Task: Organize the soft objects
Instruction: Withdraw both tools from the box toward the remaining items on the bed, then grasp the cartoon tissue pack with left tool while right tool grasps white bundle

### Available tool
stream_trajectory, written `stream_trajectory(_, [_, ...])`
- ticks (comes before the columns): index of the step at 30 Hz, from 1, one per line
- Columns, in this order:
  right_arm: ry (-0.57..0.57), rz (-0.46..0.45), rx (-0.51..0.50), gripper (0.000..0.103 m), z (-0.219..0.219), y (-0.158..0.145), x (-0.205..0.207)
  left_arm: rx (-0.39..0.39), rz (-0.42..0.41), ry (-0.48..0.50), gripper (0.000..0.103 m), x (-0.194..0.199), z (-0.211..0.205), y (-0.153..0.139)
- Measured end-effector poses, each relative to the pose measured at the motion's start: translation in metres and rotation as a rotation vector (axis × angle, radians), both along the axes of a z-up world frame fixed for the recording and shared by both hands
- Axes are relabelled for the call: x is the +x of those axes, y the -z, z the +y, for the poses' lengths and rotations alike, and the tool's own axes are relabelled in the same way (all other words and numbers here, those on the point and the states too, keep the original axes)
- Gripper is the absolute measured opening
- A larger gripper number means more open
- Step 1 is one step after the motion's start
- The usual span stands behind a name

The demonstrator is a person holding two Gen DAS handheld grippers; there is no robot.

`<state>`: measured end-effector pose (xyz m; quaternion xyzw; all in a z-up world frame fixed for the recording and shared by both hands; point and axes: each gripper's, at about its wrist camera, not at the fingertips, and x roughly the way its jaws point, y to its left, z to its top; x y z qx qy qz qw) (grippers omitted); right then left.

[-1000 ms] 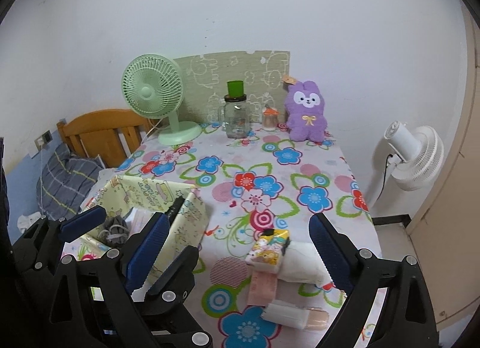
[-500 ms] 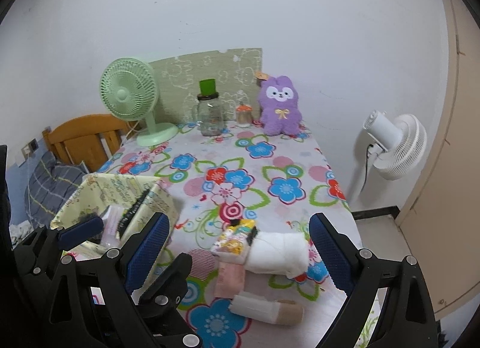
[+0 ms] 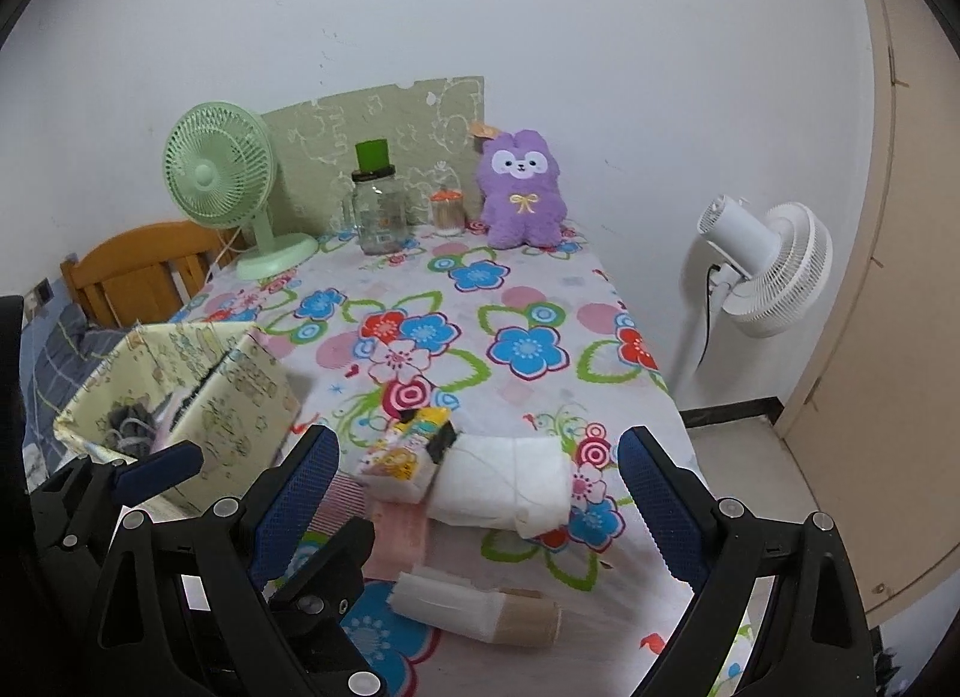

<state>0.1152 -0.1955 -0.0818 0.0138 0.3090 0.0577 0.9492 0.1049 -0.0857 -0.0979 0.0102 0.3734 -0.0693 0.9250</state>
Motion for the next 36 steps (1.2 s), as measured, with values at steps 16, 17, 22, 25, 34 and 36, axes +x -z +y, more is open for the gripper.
stream_trajectory(16, [0.031, 0.099, 0.030, 0.096, -0.017, 0.040, 0.033, 0.045, 0.093, 0.000, 0.101, 0.035, -0.016, 0.035])
stream_trajectory(17, [0.033, 0.102, 0.032, 0.096, -0.018, 0.042, 0.034, 0.042, 0.101, 0.001, 0.101, 0.038, -0.016, 0.037])
stream_trajectory(22, [0.045, 0.119, 0.039, 0.096, -0.022, 0.047, 0.046, 0.047, 0.115, 0.001, 0.097, 0.052, -0.018, 0.043])
stream_trajectory(25, [0.054, 0.130, 0.054, 0.096, -0.024, 0.050, 0.053, 0.043, 0.129, 0.001, 0.097, 0.059, -0.019, 0.045])
stream_trajectory(34, [0.074, 0.174, 0.073, 0.096, -0.029, 0.062, 0.069, 0.052, 0.143, -0.010, 0.095, 0.075, -0.019, 0.056])
stream_trajectory(36, [0.076, 0.183, 0.078, 0.096, -0.029, 0.064, 0.072, 0.044, 0.159, -0.007, 0.091, 0.079, -0.019, 0.058])
